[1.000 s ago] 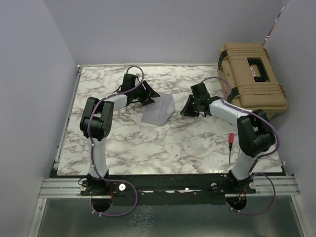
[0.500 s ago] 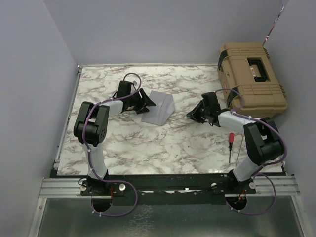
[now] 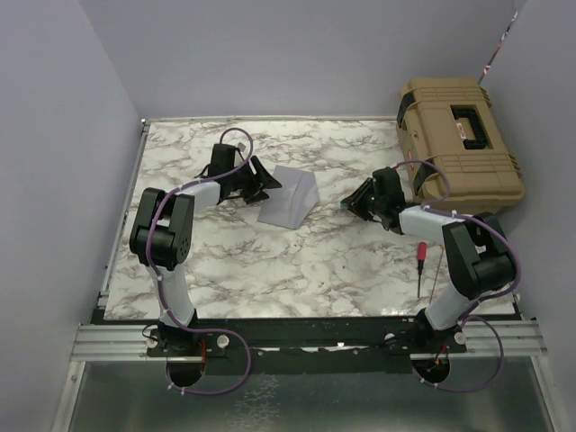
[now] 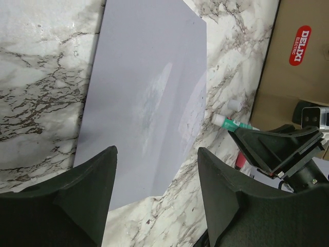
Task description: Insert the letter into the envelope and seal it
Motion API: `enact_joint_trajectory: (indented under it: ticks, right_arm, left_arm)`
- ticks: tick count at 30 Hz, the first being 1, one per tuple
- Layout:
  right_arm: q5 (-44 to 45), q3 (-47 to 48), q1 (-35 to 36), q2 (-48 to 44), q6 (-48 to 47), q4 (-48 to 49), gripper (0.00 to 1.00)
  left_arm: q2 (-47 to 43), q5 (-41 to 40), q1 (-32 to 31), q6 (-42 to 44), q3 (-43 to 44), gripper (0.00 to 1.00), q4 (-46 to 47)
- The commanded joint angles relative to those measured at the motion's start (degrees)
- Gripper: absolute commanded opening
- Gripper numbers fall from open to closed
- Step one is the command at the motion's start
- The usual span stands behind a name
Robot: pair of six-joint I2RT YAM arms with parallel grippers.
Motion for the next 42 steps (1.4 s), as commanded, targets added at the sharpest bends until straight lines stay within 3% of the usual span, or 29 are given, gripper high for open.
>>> enact_joint_trajectory:
  ticks: [1, 9, 17, 21, 24, 27, 30, 42]
  right_arm:
    - [3.04, -1.1, -0.33, 1.59, -1.55, 0.98, 0.38]
    - [9.29, -1.79, -0.34, -1.47, -1.66, -2.98, 0.44]
    - [21.34, 1.88, -0.36, -6.9, -1.29, -18.77, 0.57]
    - [21.69, 3.75, -0.33, -6.98, -4.38, -19.55, 0.57]
    - [15.99, 4.57, -0.34, -7.84, -8.5, -16.09, 0.5]
    - [5.43, 5.01, -0.06, -7.15, -12.73, -7.95, 0.29]
    - [-1.18, 7.2, 1.42, -3.77, -13.17, -5.77, 0.14]
    - [-4.96, 15.78, 5.8, 10.4, -8.43, -10.95, 0.03]
  left_arm:
    - [-1.55, -0.77, 0.4, -0.2, -0.2, 0.65, -0.28]
    - [-0.55, -0.34, 0.35, -0.65, 0.64, 0.64, -0.28]
    - [-0.18, -0.86, 0.39, -0.98, 0.75, 0.64, -0.33]
    - [0.33, -0.07, 0.4, -0.82, 1.65, 0.57, -0.28]
    - [-0.29, 0.26, 0.41, 0.34, 2.46, 0.45, -0.2]
    - [-0.8, 0.21, 0.42, 1.62, 2.58, 0.3, -0.04]
    - [-0.58, 0.23, 0.39, 2.28, 2.01, 0.19, -0.02]
    - [4.09, -3.8, -0.05, 2.37, 0.66, 0.0, -6.97]
